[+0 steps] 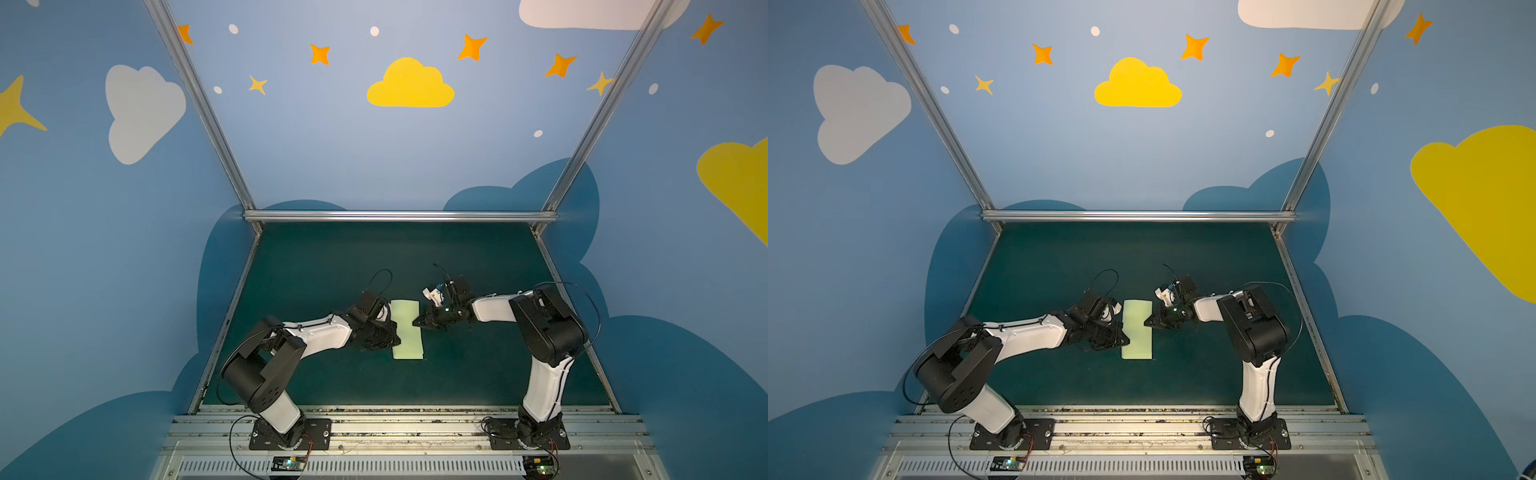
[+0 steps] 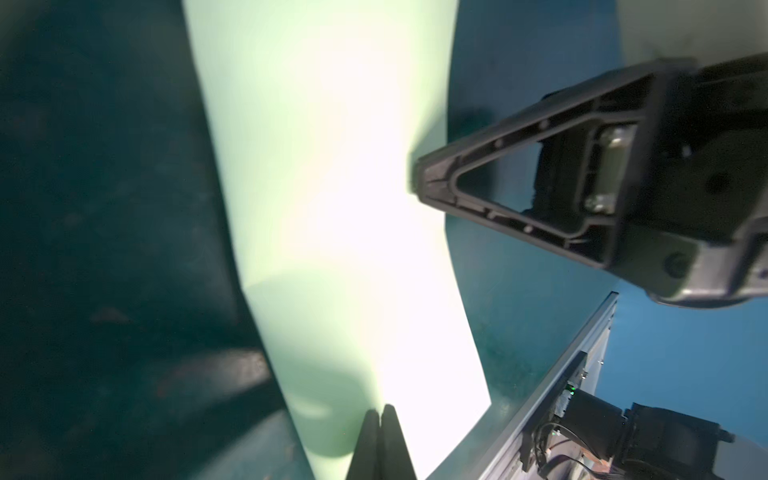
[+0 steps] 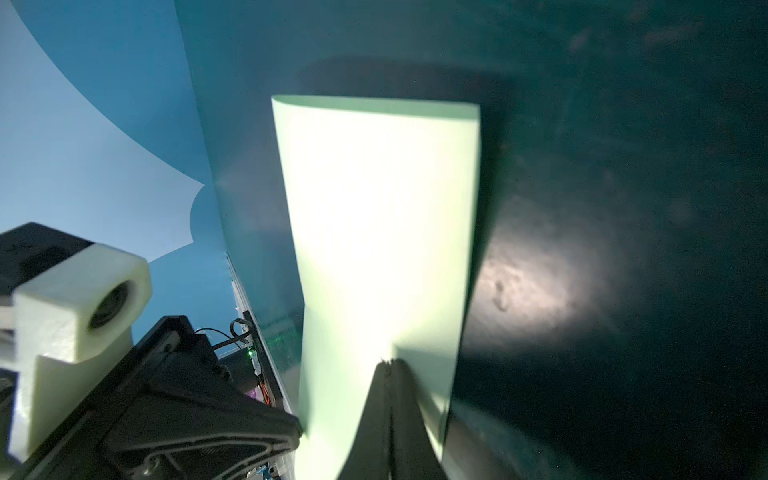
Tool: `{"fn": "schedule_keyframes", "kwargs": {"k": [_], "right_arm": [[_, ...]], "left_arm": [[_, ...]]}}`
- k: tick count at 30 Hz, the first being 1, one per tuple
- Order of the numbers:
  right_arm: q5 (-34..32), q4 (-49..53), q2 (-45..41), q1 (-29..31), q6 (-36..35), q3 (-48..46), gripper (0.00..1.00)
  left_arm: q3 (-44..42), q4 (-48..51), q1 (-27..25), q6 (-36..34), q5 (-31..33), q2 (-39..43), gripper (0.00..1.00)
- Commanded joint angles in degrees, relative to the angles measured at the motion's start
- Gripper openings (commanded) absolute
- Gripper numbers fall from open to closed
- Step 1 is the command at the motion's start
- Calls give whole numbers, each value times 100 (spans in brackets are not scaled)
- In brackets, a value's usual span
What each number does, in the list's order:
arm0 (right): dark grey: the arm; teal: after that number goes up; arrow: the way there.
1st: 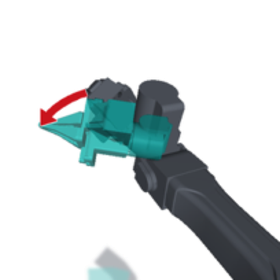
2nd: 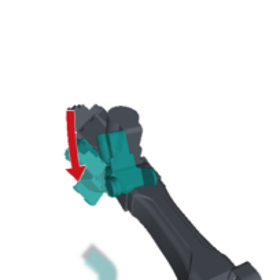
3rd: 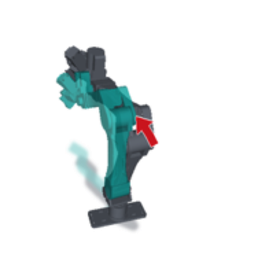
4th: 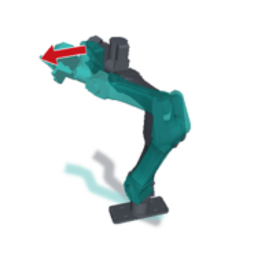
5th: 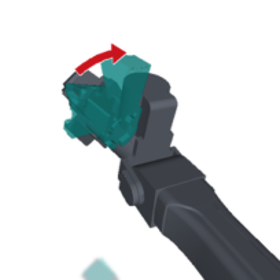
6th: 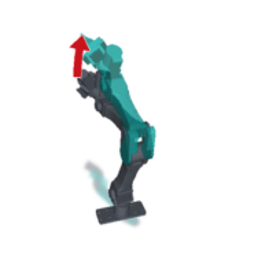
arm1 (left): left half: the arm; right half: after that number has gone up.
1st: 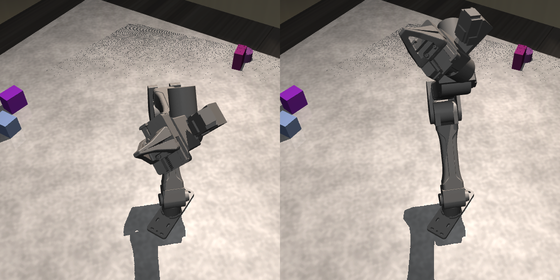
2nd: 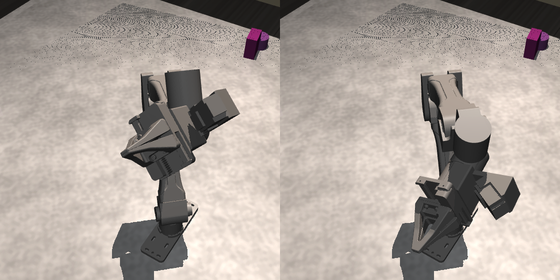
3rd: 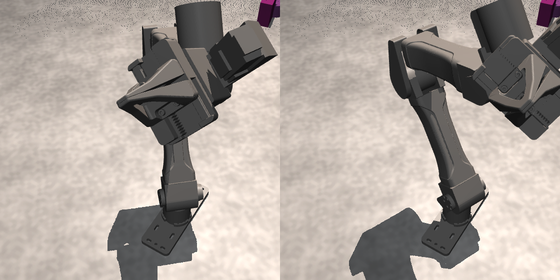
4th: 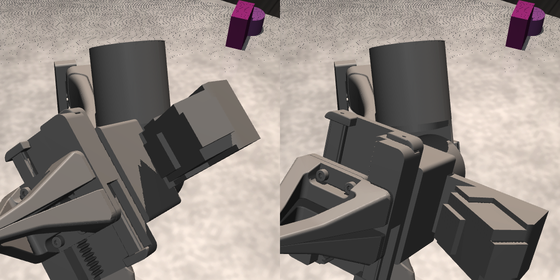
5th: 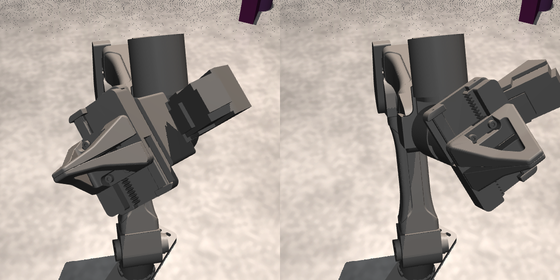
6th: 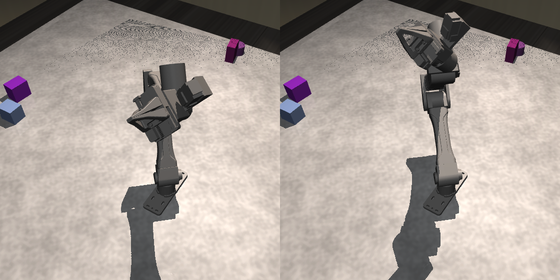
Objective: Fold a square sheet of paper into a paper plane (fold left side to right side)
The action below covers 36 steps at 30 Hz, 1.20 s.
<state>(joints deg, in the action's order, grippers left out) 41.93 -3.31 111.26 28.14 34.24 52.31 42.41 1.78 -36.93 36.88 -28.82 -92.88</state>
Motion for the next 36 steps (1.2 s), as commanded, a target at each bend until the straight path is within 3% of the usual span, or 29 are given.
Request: {"fn": "schedule_keyframes", "kwargs": {"k": [1,11,19,26,36], "right_arm": [[-1438,951,601,-1,-98,-423,0],[-1407,948,631,-19,-127,-402,0],[-1367,1008,666,-90,-267,-325,0],[-1350,1354,711,-148,-828,83,0],[-1460,2071,773,-187,-1270,701,0]], "left_arm": [[-223,-132,-33,69,182,-84,4],[-762,-264,-43,287,374,-33,4],[-1076,467,15,361,661,1003,4],[212,1504,230,-322,601,1052,5],[2464,2436,739,-1583,-20,-856,4]]}}
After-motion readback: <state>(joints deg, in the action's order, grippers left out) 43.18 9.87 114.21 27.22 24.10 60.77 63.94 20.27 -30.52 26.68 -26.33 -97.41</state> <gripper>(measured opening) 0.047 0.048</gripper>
